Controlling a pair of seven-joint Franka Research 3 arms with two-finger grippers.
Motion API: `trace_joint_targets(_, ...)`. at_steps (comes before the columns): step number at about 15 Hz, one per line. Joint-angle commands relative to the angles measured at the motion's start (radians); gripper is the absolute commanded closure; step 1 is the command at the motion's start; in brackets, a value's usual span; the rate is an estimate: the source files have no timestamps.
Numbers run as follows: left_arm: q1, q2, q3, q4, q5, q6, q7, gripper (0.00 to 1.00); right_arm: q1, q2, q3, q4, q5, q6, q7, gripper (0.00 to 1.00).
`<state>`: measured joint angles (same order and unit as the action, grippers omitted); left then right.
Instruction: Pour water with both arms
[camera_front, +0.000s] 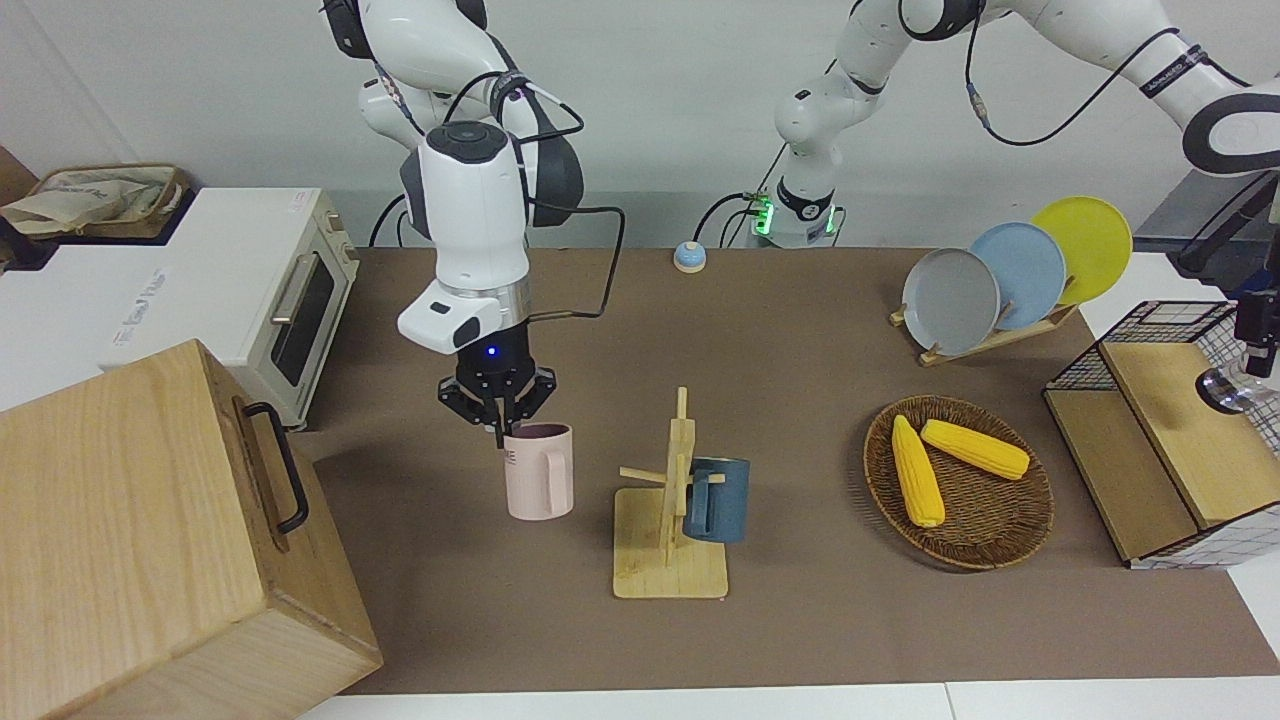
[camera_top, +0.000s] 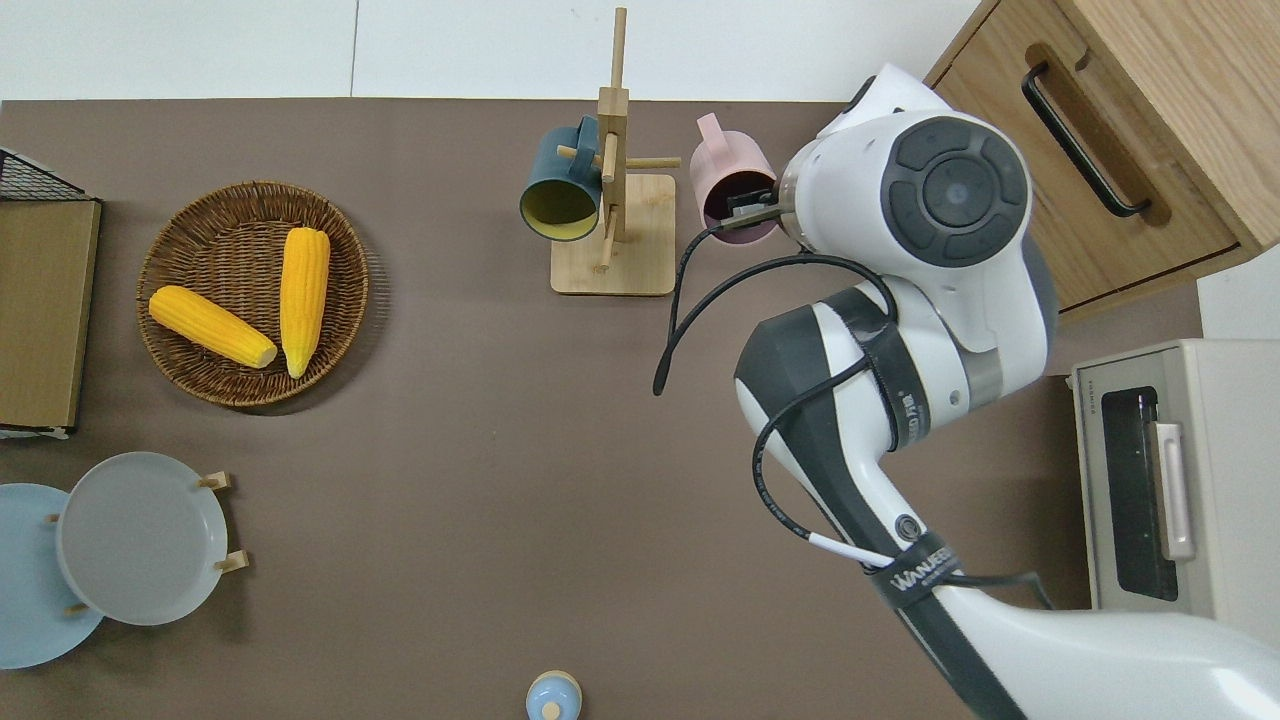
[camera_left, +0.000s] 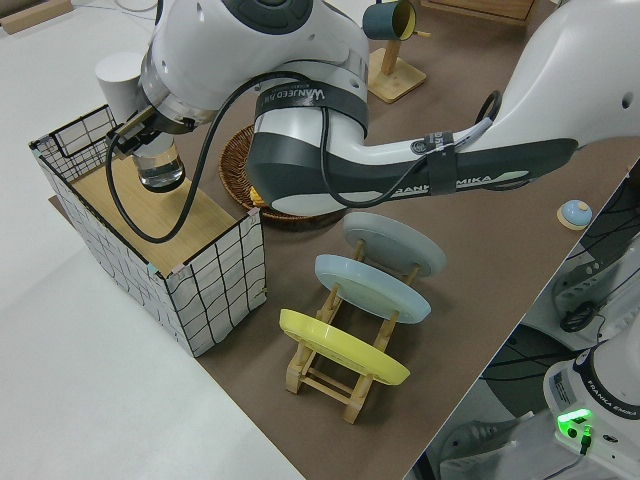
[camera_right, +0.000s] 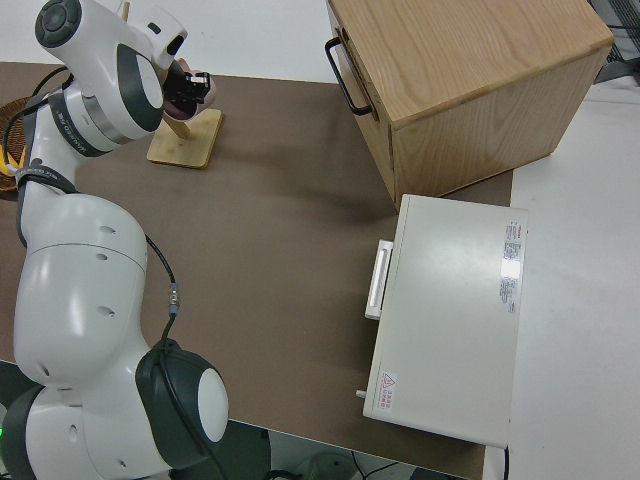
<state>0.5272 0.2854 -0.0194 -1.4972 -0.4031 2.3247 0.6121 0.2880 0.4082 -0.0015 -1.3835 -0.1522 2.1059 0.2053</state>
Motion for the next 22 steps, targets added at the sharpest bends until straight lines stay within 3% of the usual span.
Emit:
trace_joint_targets(1,-0.026,-0.098,-0.001,-0.005,0.096,-0.112,-0.136,0.98,-0.046,-0.031,0.02,-0.014,-0.006,-0.073,-0.021,1.0)
trace_joint_targets(5,-0.065,-0.178,-0.016,-0.021,0.177,-0.206,-0.238,0.98,-0.047,-0.061,0.021,-0.015,0.107,-0.343,-0.02,1.0)
trace_joint_targets(7,-0.104,-0.224,-0.017,-0.06,0.223,-0.22,-0.31,0.98,-0.046,-0.092,0.021,-0.046,0.138,-0.455,-0.018,1.0)
trace_joint_targets(10,-0.159,-0.307,-0.019,-0.149,0.283,-0.219,-0.405,0.98,-0.036,-0.117,0.023,-0.084,0.233,-0.559,0.026,1.0)
trace_joint_targets(12,-0.205,-0.36,-0.019,-0.216,0.331,-0.214,-0.49,0.98,-0.02,-0.115,0.029,-0.097,0.267,-0.578,0.106,1.0)
trace_joint_targets(16,-0.283,-0.437,-0.03,-0.314,0.398,-0.217,-0.627,0.98,0.072,-0.077,0.035,-0.1,0.332,-0.569,0.29,1.0)
trace_joint_targets(22,-0.283,-0.531,-0.086,-0.449,0.417,-0.214,-0.667,0.98,0.223,-0.002,0.037,-0.063,0.488,-0.486,0.558,1.0)
